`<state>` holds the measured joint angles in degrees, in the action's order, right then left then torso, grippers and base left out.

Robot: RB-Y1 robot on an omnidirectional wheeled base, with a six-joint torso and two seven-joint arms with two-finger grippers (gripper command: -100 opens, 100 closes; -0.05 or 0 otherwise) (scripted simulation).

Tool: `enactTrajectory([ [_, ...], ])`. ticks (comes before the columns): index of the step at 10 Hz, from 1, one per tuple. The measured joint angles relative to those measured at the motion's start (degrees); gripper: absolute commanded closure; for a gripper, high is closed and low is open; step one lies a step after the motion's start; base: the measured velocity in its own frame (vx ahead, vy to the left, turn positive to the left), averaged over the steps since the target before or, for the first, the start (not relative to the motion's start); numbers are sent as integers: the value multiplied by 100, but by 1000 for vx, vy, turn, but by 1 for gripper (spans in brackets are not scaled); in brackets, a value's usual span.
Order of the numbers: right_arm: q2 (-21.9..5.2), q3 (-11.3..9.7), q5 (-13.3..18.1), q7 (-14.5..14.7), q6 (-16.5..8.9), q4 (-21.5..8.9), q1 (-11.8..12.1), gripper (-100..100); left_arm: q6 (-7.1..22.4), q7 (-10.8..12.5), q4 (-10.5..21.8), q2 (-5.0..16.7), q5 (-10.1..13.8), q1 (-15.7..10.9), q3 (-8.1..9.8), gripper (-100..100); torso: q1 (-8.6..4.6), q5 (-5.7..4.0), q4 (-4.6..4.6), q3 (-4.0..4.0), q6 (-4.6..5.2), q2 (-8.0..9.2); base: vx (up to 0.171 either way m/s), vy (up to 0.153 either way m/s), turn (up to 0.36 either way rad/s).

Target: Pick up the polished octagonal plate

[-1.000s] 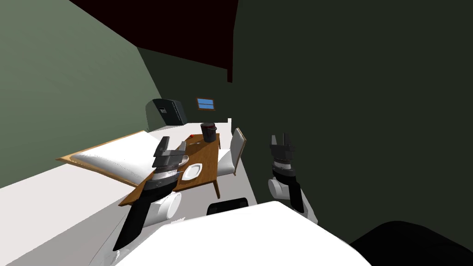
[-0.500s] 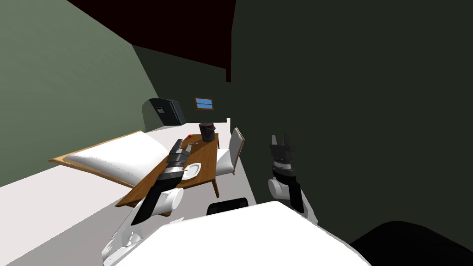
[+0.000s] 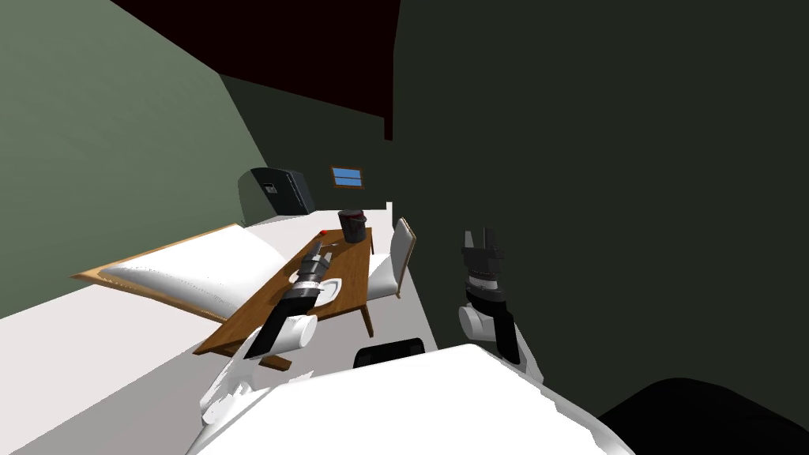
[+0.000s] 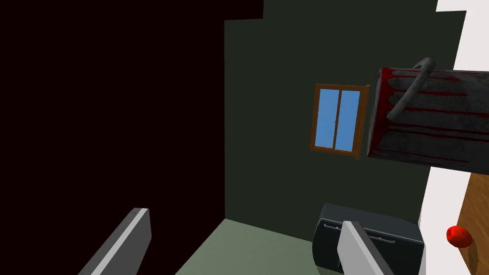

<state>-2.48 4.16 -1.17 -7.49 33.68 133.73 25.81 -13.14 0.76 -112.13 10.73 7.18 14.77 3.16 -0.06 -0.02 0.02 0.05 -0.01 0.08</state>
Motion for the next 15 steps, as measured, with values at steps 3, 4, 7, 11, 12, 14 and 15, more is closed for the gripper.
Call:
enactTrajectory([
  [3,0,0,0,0,0,0,0,0,332,-71,413,70,70,-160,24,-100,4,1,0,-1,1,-1,-25,-9,-36],
  [4,0,0,0,0,0,0,0,0,463,-89,647,156,134,-324,63,-100,5,1,0,0,1,1,-23,-5,-18],
  [7,0,0,0,0,0,0,0,0,879,-198,1062,167,188,-563,76,-100,8,2,-1,-2,-1,-3,-18,0,-23],
  [11,0,0,0,0,0,0,0,0,1392,-304,1570,210,288,-835,92,-100,12,3,-1,-3,-1,-5,-14,11,-24],
  [12,0,0,0,0,0,0,0,0,1538,-346,1696,217,320,-889,88,-100,13,3,-1,-3,0,-5,-9,18,-16],
  [14,0,0,0,0,0,0,0,0,1790,-387,1970,290,400,-1061,96,-100,17,3,-1,-4,0,-7,-7,22,-21],
  [15,0,1,0,0,0,0,0,0,1882,-418,2115,273,406,-1125,95,-100,16,4,-2,-4,-1,-7,-8,38,-22],
])
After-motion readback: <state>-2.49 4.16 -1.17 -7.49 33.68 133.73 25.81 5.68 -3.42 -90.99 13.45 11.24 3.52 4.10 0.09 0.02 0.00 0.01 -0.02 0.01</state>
